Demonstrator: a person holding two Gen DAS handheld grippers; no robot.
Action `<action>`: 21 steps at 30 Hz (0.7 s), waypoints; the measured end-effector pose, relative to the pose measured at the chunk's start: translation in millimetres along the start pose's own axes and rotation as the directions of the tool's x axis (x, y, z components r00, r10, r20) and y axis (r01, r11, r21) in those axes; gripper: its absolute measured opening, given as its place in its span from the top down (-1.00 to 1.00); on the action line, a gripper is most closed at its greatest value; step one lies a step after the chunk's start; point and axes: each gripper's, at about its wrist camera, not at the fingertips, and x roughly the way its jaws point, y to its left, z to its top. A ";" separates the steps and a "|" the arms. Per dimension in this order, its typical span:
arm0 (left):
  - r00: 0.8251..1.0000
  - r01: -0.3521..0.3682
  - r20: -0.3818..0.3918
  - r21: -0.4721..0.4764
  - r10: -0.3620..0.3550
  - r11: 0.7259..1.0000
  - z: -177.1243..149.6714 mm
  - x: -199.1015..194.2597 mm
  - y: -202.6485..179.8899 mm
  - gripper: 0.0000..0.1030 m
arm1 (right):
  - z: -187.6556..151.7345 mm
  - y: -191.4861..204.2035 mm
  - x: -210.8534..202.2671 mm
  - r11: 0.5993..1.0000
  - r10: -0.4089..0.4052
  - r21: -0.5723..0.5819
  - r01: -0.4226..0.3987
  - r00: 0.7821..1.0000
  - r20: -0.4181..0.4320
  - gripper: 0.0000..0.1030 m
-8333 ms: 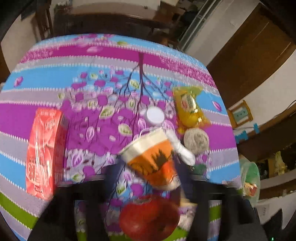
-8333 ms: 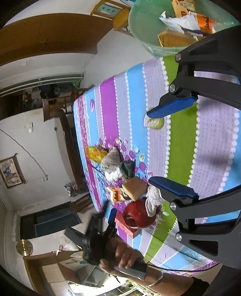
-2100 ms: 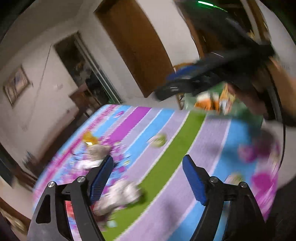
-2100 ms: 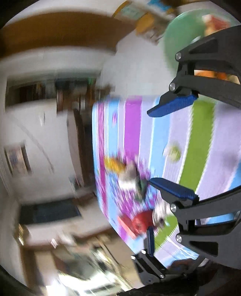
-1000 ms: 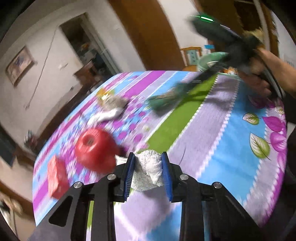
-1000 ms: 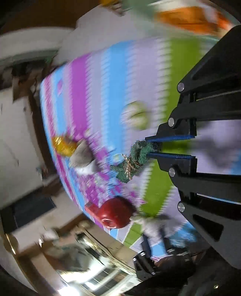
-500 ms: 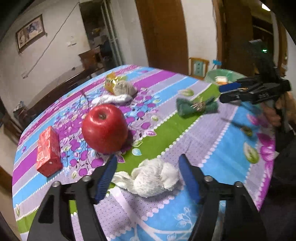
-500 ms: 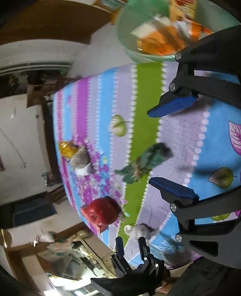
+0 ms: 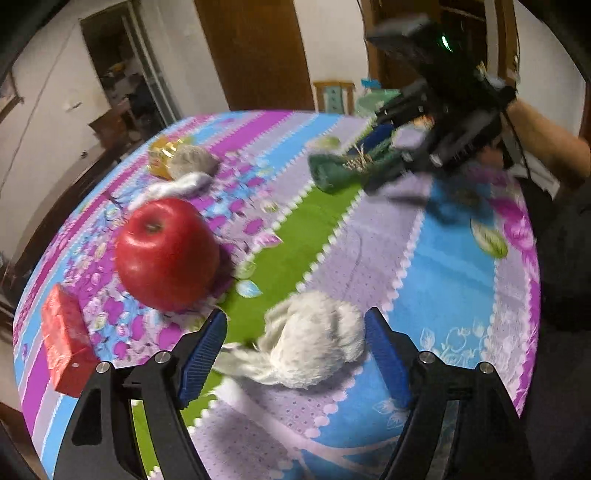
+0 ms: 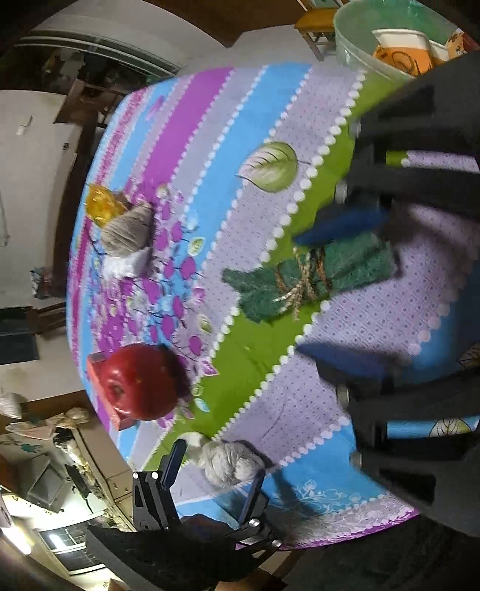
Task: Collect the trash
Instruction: 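Grasp the green scouring pad with the right gripper while the left grasps the white cloth, then lift the scouring pad and white cloth and carry them over the green bin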
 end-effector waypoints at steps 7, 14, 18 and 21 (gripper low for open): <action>0.999 -0.031 0.003 -0.058 0.032 0.998 2.1 1.3 -15.2 0.27 | -11.5 2.7 -12.0 0.999 -0.017 0.044 0.015 0.999 0.029 0.67; 0.980 -0.141 0.101 -0.238 0.169 0.961 28.8 -38.4 -9.7 0.30 | -18.0 11.7 -50.2 0.986 -0.056 0.162 0.025 0.981 0.186 0.69; 0.946 -0.241 0.121 -0.360 0.301 0.902 58.6 -56.3 -7.0 0.30 | -18.0 15.6 -79.0 0.967 -0.116 0.251 0.041 0.950 0.289 0.69; 0.909 -0.329 0.105 -0.409 0.402 0.851 84.1 -58.6 -10.0 0.30 | -18.0 19.0 -102.8 0.948 -0.186 0.309 0.074 0.918 0.351 0.69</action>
